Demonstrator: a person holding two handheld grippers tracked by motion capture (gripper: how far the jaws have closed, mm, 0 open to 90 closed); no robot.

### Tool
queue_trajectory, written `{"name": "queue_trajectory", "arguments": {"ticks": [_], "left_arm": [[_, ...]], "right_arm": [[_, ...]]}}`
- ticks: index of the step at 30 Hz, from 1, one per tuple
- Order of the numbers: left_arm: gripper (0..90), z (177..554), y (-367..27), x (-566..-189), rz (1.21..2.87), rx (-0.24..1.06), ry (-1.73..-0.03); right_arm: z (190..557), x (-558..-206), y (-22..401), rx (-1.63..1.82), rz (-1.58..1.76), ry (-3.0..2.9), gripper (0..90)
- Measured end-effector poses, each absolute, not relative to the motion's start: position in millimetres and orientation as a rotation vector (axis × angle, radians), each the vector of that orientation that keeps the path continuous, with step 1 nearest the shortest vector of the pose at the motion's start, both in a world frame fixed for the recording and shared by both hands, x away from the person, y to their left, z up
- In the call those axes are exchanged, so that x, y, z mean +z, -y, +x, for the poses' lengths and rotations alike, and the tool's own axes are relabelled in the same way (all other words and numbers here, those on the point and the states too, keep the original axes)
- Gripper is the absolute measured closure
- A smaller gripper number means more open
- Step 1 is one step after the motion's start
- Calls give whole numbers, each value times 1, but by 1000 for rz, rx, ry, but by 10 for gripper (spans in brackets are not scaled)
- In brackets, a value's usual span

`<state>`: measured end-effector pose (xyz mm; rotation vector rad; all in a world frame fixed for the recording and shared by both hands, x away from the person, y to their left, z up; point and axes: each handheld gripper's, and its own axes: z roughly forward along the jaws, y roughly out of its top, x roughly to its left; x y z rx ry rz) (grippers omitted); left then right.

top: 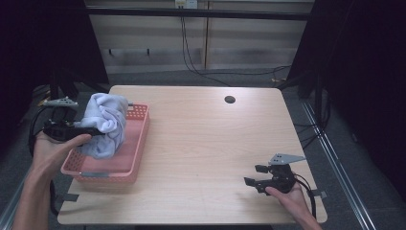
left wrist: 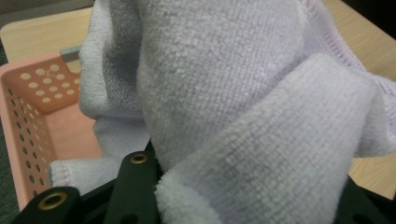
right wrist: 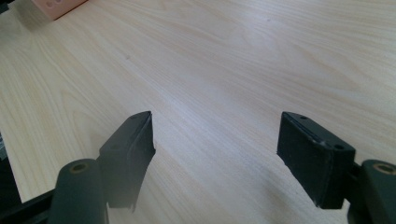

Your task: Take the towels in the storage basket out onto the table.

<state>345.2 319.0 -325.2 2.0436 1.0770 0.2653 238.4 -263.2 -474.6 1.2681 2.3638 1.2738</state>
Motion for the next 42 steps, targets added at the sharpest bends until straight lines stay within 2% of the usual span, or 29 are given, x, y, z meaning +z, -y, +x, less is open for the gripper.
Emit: {"name": "queue_trajectory", "arguments": {"ticks": [11,21,32,42], "left_arm": [[568,335,-314,-302,1989,319,-1051],[560,323,-290,-280,1986,339,-959],[557,322,-256,-284,2014,357,-905],[557,329,-212,-296,2005,272,-854]], "right_arm": [[238,-474,263,1275,1271,-2363,267],[238,-474,263,1273,1261,-2360,264],[238,-474,264,1275,1259,-2359,264],[238,-475,262,1271,1250,-2369,264]]}}
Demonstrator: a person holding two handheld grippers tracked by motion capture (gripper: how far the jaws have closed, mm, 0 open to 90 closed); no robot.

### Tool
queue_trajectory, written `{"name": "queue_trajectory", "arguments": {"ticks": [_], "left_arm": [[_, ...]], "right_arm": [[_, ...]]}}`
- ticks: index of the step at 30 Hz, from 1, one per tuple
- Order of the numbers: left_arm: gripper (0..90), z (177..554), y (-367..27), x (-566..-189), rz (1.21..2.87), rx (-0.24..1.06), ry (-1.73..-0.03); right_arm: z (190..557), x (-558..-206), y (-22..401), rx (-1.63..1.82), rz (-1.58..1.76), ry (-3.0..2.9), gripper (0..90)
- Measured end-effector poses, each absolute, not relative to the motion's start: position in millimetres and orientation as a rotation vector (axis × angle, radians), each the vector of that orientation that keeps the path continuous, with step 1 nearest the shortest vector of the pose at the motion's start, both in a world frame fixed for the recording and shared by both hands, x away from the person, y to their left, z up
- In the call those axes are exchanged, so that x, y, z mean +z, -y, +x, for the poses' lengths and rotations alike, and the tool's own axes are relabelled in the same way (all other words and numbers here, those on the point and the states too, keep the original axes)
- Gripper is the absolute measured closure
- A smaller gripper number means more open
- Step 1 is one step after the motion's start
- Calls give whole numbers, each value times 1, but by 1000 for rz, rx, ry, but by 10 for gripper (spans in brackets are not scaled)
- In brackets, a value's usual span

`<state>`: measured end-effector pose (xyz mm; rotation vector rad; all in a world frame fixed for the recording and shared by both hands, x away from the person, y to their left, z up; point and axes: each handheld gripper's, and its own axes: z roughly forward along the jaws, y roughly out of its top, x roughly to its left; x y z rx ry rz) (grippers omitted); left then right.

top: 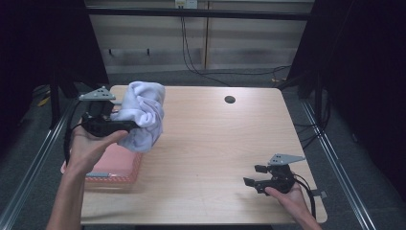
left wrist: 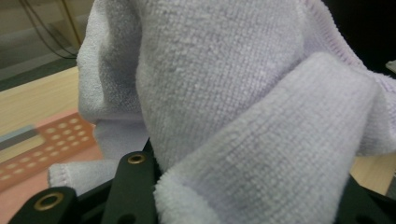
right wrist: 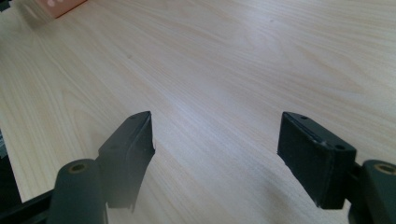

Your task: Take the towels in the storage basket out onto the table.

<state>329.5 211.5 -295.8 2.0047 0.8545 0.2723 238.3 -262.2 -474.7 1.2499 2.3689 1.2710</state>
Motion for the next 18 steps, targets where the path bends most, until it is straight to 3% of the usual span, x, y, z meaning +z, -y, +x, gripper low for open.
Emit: {"name": "queue_trajectory", "arguments": {"ticks": [18], "left_arm": [[551,334,-138,-334,2049,140,-773]], "right_arm": [[239,-473,267,1277,1260,-2340,265]]}}
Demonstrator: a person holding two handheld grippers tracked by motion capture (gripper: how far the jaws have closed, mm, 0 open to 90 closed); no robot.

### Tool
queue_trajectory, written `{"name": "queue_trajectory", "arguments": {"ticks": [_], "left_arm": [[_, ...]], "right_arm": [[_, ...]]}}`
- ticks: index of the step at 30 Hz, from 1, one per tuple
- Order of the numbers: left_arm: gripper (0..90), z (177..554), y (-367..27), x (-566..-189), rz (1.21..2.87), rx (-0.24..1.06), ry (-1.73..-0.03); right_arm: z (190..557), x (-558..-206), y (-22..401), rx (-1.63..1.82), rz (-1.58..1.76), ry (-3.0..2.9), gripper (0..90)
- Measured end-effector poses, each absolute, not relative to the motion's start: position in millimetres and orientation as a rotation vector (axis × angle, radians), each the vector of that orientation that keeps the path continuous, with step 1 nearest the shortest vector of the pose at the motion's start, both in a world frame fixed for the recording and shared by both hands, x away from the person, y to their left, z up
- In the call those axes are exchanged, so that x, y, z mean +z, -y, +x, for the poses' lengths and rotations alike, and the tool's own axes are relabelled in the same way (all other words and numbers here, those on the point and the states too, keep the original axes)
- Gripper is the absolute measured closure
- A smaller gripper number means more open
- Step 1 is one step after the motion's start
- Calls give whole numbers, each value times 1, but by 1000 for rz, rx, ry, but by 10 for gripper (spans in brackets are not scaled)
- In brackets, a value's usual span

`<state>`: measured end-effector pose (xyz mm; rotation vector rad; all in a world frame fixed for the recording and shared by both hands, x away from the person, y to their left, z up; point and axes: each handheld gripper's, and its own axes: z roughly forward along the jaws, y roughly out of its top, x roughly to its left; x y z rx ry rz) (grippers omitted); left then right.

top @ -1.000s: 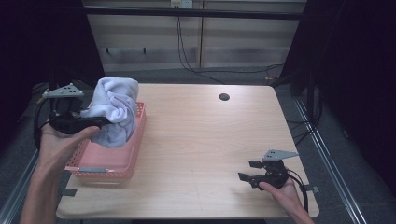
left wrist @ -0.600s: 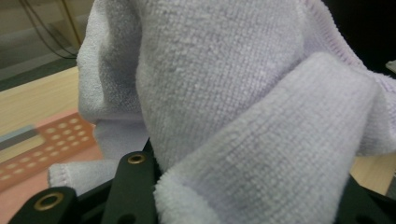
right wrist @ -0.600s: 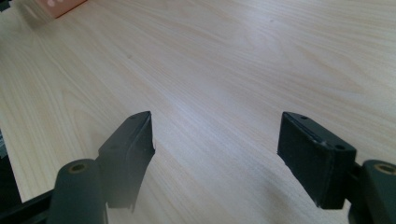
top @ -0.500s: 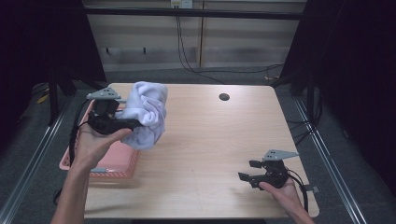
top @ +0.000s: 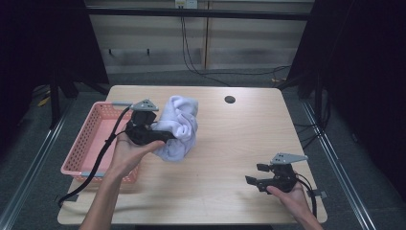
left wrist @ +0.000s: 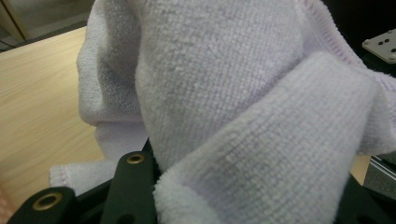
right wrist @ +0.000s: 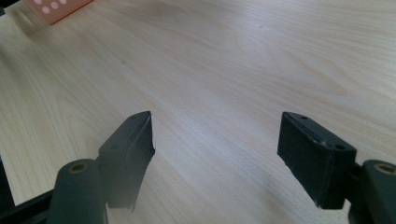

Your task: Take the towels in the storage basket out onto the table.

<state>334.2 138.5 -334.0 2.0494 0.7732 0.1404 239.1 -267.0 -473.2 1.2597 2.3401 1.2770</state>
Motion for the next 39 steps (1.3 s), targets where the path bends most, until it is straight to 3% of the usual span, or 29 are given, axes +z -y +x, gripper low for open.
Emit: {"name": "queue_trajectory", "arguments": {"ticks": [26,32,39], "left_arm": [[525,339,-64,-437,2187,-12,-698],[450,338,-56,-453,2227,-65,-675],[230,332,-60,-454,2241,-74,-681]], "right_arm": [[239,-472,271,1277,1269,-2325,268],[239,-470,270,1279,1249,-2322,268],[242,-460,260,1302,1216,-2310,262]]}}
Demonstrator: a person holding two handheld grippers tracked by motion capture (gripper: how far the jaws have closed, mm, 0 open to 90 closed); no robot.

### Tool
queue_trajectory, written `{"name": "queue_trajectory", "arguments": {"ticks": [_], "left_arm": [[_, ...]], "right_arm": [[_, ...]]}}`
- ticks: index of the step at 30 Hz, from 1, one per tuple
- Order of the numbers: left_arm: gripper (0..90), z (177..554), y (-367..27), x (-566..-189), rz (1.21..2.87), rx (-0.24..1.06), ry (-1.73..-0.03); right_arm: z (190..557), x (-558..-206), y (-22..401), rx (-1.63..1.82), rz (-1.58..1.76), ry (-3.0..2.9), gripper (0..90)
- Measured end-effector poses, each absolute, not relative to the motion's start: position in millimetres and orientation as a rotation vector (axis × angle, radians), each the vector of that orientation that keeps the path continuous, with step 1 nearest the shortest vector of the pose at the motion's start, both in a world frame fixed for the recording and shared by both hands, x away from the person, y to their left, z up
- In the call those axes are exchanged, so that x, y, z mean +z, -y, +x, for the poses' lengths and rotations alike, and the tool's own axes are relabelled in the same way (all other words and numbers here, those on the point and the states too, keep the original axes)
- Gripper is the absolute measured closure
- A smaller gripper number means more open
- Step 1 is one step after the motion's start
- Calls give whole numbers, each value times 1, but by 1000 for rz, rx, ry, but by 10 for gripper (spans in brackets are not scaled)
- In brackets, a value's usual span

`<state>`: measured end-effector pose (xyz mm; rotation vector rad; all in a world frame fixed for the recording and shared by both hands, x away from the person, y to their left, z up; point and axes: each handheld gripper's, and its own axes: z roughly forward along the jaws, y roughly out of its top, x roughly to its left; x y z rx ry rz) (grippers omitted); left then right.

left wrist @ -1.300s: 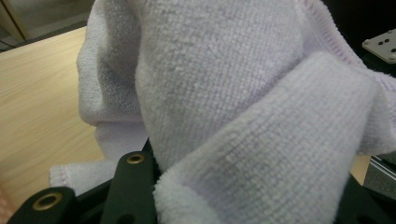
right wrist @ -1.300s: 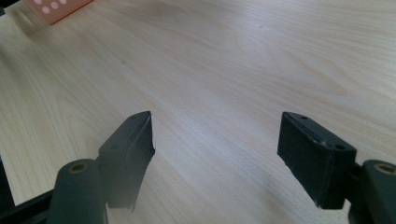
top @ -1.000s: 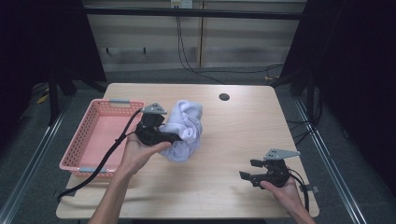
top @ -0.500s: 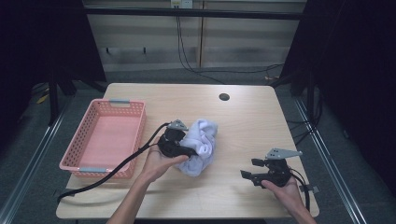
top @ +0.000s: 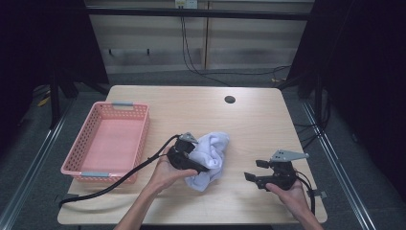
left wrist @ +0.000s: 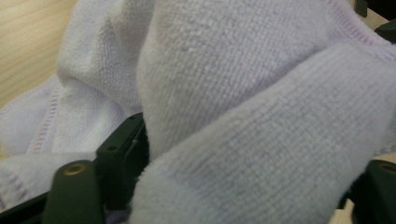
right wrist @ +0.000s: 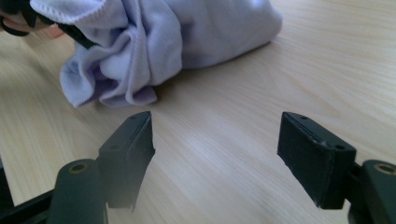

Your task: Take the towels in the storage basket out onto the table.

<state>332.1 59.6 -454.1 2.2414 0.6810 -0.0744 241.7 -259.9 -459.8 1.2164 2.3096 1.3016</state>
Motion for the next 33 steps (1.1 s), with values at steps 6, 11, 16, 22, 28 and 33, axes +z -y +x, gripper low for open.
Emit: {"name": "queue_trajectory", "arguments": {"ticks": [6,11,16,22,28,33], "left_arm": [[168,324,-66,-447,2277,-40,-650],[189,315,-87,-448,2251,-23,-677],[211,302,-106,-450,2250,-5,-717],[331,276,-125,-450,2239,59,-717],[422,267,-134,-461,2139,150,-785],[415,282,-122,-470,2137,102,-810]], "right_arm": [[249,-443,245,1364,1171,-2309,224],[253,-421,227,1432,1093,-2290,223],[262,-406,198,1483,999,-2328,307],[269,-413,159,1460,859,-2431,329],[280,-436,139,1310,832,-2504,338],[294,-448,143,1222,895,-2493,604]]}}
